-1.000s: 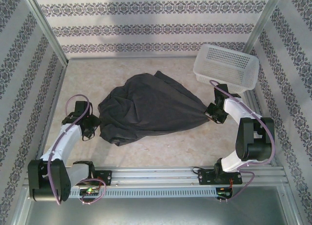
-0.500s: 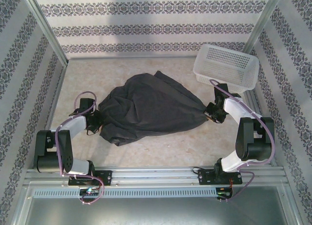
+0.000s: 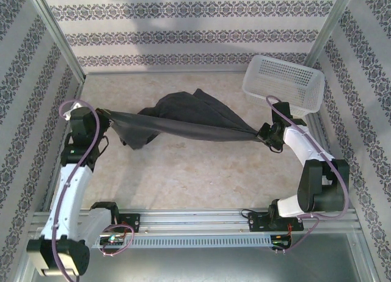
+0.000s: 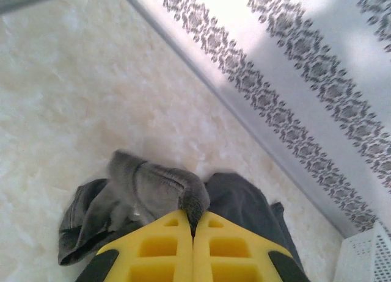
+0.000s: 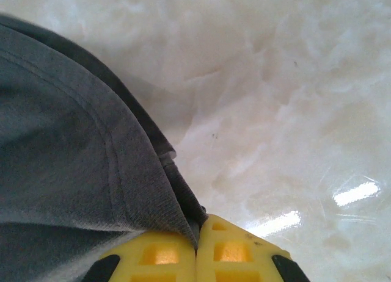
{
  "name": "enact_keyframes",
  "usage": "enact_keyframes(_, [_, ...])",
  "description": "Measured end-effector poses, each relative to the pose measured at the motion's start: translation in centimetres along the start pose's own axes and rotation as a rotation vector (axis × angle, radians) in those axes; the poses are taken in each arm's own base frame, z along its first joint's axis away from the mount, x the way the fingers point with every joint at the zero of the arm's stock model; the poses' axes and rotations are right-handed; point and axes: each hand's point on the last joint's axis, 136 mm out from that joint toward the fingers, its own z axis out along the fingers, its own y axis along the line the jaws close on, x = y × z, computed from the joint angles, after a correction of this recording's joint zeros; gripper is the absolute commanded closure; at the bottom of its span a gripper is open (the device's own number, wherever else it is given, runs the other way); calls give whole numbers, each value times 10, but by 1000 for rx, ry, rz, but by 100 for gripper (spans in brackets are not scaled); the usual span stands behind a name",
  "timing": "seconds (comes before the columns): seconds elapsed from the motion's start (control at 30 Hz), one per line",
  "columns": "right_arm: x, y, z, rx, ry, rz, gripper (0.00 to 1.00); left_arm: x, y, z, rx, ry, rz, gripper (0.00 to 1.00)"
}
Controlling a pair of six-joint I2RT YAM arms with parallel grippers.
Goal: Fold and stack the t-shirts
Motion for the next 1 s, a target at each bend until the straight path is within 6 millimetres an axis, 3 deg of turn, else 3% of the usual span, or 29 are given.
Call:
enact_keyframes(0.1, [-2,2,0,-6,-10,-1,100,-5,2,-9,-10,-26,17,100])
enact_keyframes(0.23, [-5,1,-2,-2,-25,-2,100,-6,2,-4,-28,-23,43,100])
enact_keyframes(0.43, [-17,2,-12,9,-78,-3,100,-3,-2,27,-42,15,67,100])
enact_keyframes(0.57, [-27,4,-19,21,-110,-1,100,13,9,48,-75,67,70,100])
enact_keyframes(0.67, [-28,2,-20,33,-114,-2,100,24,19,52,-95,92,73,100])
enact_keyframes(0.83, [-27,-4,-22,54,-114,1,100,28,19,46,-92,106,78,100])
enact_keyframes(1.0, [-36,-17,-43,74,-191,28,100,44,9,11,-61,152,88,98])
